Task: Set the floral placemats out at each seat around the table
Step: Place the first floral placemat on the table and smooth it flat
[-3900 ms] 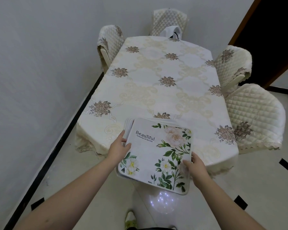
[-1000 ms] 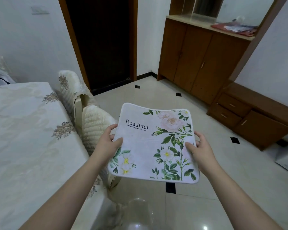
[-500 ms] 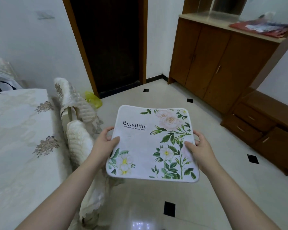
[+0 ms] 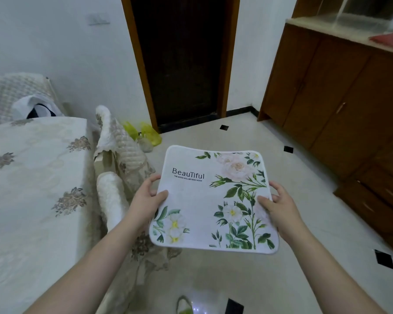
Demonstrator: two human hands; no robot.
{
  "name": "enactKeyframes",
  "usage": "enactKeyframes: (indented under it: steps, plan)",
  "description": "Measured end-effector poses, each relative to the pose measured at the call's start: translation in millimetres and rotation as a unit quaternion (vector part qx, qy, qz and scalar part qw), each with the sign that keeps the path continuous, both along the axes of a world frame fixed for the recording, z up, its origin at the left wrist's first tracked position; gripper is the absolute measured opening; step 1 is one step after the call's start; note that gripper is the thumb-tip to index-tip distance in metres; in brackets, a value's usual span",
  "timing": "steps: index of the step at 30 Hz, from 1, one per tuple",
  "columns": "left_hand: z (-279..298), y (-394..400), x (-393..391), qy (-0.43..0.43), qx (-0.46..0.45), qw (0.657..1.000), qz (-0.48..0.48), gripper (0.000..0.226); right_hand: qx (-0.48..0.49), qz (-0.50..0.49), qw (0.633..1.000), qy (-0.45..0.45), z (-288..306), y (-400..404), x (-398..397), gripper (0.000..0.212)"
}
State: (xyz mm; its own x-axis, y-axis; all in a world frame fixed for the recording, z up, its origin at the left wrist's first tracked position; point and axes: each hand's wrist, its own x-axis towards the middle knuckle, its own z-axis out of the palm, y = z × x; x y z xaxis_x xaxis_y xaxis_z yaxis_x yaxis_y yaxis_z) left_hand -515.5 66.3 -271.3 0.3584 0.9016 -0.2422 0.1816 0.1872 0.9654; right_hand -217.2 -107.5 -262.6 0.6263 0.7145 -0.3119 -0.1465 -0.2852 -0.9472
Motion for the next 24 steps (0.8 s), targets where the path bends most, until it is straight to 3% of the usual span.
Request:
enactKeyframes:
  steps: [12,24]
  plan:
    - [-18,98,-8,-0.046,-0.033,0.996,0.073,0.042,-0.021,0.064,0.998,-0.012,15,135,3,0.043]
    - [-15,149,-100,-0.036,-0.018,0.976,0.213,0.042,-0.02,0.192,0.981,-0.018,20,269,-64,0.047]
